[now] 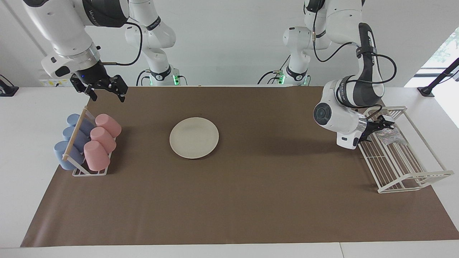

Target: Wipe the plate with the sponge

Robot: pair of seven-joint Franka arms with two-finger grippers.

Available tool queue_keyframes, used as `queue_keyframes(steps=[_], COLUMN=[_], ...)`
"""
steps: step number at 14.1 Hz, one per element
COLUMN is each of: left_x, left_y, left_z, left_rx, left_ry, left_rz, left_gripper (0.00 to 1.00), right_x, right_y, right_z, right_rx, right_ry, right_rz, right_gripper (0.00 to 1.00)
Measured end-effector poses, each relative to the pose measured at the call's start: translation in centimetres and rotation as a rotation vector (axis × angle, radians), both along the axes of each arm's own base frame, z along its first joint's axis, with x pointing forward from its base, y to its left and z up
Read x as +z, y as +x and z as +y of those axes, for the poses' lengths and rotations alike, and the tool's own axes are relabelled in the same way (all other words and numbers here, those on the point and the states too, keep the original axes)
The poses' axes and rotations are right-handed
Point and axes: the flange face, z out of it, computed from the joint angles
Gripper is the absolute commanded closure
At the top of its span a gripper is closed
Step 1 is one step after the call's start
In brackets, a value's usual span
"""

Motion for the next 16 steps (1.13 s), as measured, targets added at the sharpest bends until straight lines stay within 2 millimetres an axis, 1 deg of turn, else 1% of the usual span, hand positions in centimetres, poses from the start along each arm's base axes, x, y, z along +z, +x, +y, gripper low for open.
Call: queue_keyframes(steps=[2,5,7,9,10,12,13,15,16], left_x=[3.6,8.1,11.5,14.9,16.2,17.9,18.1,17.9,17.6], left_y=[-0.4,-1.9,-3.6,-5.8,-6.8,-8.3,-8.8,-9.1,-9.1], left_z=[0.0,0.7,2.4,4.2,4.4,3.6,3.1,2.1,2.0], left_rx=[0.033,0.098,0.147,0.167,0.174,0.187,0.199,0.22,0.231], left_ry=[-0.102,-0.257,-0.414,-0.537,-0.59,-0.703,-0.757,-0.855,-0.888], left_rz=[-0.018,-0.045,-0.06,-0.057,-0.059,-0.062,-0.049,-0.02,-0.011], left_gripper=[0.0,0.0,0.0,0.0,0.0,0.0,0.0,0.0,0.0], right_x=[0.0,0.0,0.0,0.0,0.0,0.0,0.0,0.0,0.0], right_y=[0.0,0.0,0.0,0.0,0.0,0.0,0.0,0.0,0.0], right_z=[0.1,0.1,0.1,0.1,0.1,0.1,0.2,0.2,0.2], right_rx=[0.001,0.001,0.001,0.002,0.002,0.002,0.003,0.003,0.003], right_ry=[0.0,0.0,0.0,0.0,0.0,0.0,0.0,0.0,0.0], right_rz=[0.0,0.0,0.0,-0.001,-0.001,0.0,0.0,0.0,0.0], right_gripper=[0.0,0.0,0.0,0.0,0.0,0.0,0.0,0.0,0.0])
